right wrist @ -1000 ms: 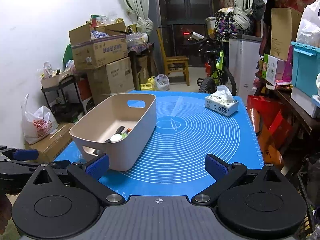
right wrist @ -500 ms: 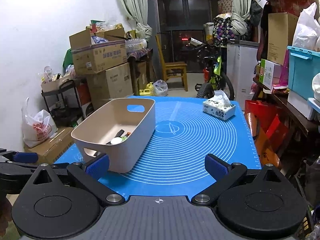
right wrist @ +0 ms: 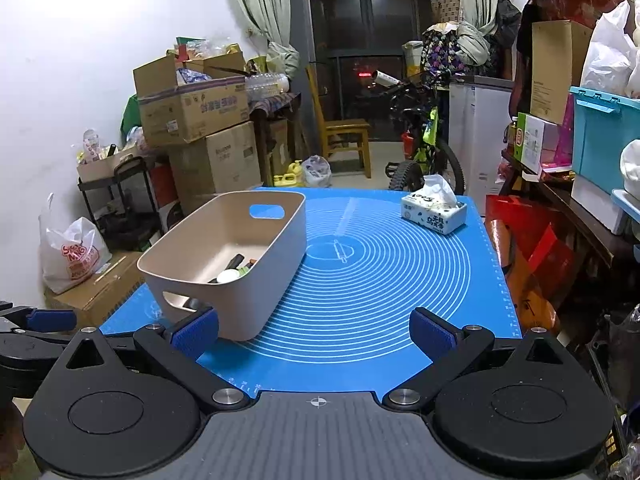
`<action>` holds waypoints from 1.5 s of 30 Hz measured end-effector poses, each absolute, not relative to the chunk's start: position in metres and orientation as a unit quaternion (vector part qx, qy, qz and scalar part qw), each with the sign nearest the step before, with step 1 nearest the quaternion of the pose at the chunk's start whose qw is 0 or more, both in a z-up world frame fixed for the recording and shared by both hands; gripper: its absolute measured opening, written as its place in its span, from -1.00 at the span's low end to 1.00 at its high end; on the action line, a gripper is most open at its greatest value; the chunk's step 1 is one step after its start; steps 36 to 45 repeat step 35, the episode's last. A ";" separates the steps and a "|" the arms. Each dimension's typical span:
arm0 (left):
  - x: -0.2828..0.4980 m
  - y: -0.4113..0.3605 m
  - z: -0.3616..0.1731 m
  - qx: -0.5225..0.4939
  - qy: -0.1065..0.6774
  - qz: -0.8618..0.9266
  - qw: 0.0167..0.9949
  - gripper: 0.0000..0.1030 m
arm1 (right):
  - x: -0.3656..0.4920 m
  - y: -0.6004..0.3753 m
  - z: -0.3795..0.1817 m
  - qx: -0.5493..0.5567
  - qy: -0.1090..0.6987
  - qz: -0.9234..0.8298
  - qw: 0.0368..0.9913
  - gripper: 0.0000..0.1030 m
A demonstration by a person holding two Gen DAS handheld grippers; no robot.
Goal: Organize rigid objects
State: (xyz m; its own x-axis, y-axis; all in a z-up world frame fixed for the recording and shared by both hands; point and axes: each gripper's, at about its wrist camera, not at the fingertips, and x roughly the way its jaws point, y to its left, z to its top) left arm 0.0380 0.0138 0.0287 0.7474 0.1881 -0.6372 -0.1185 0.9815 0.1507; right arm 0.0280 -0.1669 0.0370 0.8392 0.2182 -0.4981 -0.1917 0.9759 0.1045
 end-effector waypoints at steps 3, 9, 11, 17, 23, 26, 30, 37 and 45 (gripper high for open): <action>0.038 0.016 0.028 0.049 0.346 0.083 0.933 0.44 | 0.028 -0.167 0.037 0.025 0.263 0.107 0.959 0.95; 0.038 0.017 0.028 0.049 0.347 0.083 0.933 0.44 | 0.028 -0.167 0.037 0.026 0.263 0.106 0.959 0.95; 0.038 0.017 0.027 0.049 0.349 0.083 0.932 0.44 | 0.028 -0.167 0.037 0.026 0.263 0.106 0.959 0.95; 0.038 0.018 0.027 0.049 0.348 0.083 0.933 0.44 | 0.028 -0.167 0.037 0.026 0.263 0.106 0.959 0.95; 0.037 0.018 0.026 0.050 0.348 0.083 0.932 0.44 | 0.029 -0.168 0.037 0.026 0.263 0.106 0.959 0.95; 0.037 0.018 0.027 0.050 0.348 0.083 0.933 0.44 | 0.029 -0.168 0.037 0.027 0.263 0.106 0.959 0.95; 0.037 0.018 0.028 0.050 0.346 0.084 0.933 0.44 | 0.029 -0.169 0.037 0.027 0.263 0.106 0.959 0.95; 0.036 0.017 0.029 0.052 0.345 0.082 0.934 0.44 | 0.030 -0.169 0.037 0.027 0.263 0.106 0.958 0.95; 0.036 0.017 0.029 0.052 0.345 0.082 0.934 0.44 | 0.030 -0.169 0.037 0.027 0.263 0.106 0.958 0.95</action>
